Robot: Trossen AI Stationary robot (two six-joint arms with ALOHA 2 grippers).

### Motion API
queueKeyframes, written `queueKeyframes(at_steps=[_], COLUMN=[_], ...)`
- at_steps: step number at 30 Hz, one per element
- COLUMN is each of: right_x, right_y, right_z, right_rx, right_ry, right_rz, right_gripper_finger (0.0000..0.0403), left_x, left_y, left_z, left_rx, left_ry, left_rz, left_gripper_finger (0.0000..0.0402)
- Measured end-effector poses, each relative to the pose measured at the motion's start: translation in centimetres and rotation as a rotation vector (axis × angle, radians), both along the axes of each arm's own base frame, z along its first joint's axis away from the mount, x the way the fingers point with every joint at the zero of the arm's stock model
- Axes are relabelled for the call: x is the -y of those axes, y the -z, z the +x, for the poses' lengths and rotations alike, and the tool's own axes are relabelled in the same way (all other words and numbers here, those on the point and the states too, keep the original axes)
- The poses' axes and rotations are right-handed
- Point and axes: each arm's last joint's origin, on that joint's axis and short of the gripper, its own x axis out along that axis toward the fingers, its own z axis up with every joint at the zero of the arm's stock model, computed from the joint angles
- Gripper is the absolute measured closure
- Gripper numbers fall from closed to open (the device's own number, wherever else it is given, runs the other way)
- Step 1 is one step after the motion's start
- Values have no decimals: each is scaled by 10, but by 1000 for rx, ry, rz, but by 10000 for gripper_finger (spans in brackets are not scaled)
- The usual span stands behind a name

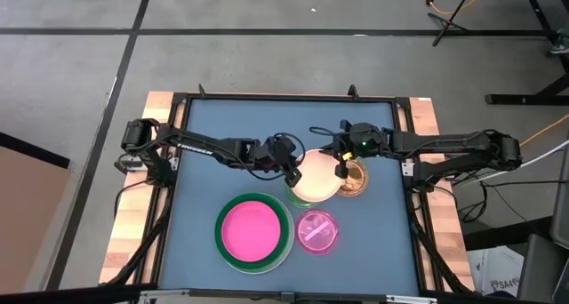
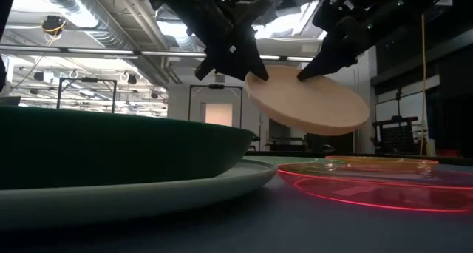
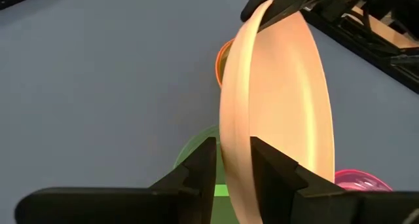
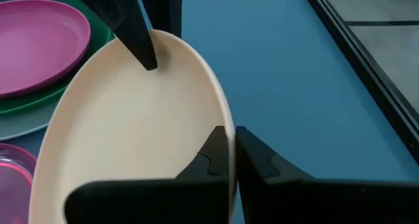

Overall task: Stack plastic plates
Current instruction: Stack the white plate on top of the pink plate

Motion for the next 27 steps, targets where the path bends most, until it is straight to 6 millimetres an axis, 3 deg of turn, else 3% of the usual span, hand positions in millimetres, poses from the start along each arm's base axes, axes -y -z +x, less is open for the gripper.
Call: queueKeyframes(at_steps=[14,27], right_x=[-1,0], right_y=[0,-4], right_z=[0,3], right_rx=[4,49], right_ry=[-10,-16], right_rz=[12,-4], right_gripper_finger=[389,294], left_x=[-1,-1], left_y=[2,1], left_z=[-1,0], left_rx=[-15,-8], left_ry=[-19,-13], left_rz=[9,14], left_gripper_finger=[386,384])
